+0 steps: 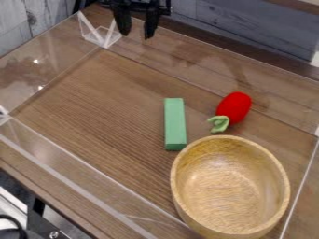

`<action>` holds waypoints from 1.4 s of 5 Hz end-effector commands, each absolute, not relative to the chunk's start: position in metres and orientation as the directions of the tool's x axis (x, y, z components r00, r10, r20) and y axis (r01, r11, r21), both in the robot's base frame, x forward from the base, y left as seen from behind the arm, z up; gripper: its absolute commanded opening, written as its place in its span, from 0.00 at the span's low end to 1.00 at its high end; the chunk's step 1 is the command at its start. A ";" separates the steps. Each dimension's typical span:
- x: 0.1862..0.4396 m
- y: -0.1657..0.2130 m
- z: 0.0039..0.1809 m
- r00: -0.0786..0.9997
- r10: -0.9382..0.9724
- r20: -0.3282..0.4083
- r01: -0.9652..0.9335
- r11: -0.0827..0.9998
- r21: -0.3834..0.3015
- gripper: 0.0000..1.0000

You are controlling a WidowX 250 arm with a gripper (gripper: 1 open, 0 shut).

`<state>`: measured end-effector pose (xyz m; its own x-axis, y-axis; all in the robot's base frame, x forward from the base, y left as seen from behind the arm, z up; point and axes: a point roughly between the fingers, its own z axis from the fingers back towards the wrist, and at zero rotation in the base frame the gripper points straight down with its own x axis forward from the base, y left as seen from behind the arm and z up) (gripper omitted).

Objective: Move the red object to the right side of the table

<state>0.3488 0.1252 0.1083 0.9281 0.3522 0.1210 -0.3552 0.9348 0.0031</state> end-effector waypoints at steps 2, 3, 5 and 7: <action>0.350 0.169 0.128 0.941 0.277 0.193 -0.289 0.957 0.035 1.00; 0.350 0.181 0.128 0.954 0.226 0.197 -0.240 0.969 0.052 1.00; 0.324 0.203 0.118 0.935 0.288 0.207 -0.308 0.949 0.070 1.00; 0.326 0.199 0.110 0.902 0.378 0.209 -0.397 0.916 0.061 1.00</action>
